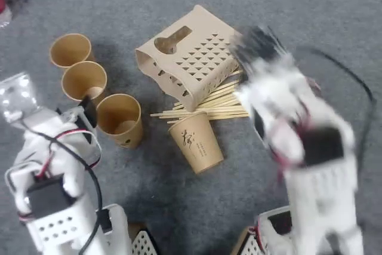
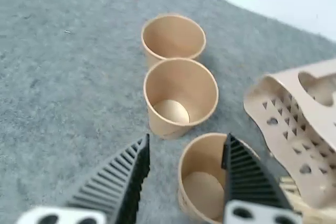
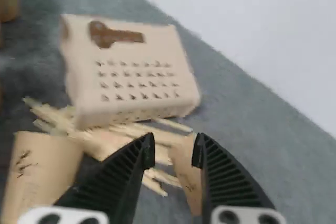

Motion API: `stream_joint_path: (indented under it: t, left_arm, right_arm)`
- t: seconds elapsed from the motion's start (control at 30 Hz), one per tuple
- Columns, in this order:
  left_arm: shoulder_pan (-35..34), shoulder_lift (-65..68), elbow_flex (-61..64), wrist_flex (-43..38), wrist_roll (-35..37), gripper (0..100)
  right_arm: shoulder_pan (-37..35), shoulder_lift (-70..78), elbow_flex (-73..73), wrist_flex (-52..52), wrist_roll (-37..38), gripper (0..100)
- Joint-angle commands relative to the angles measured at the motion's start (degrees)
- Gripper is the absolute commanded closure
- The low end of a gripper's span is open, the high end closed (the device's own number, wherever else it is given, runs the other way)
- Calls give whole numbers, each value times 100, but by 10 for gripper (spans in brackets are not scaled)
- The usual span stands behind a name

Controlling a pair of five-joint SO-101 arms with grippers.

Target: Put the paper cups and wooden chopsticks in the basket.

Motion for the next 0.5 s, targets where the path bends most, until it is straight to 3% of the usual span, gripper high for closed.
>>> stream_joint_path:
  t: [0.0, 0.23, 0.47]
  left_arm:
    - [-413, -448, 444, -651, 132, 776]
    - [-651, -484, 1692, -1846, 440, 776]
    - [-677, -536, 1991, -1925, 879, 776]
  right_arm:
    - [-752, 1903, -2479, 585, 62, 872]
    - [-1877, 4752, -5292, 769, 501, 870]
    - [-1736, 7231, -7349, 602, 615, 723]
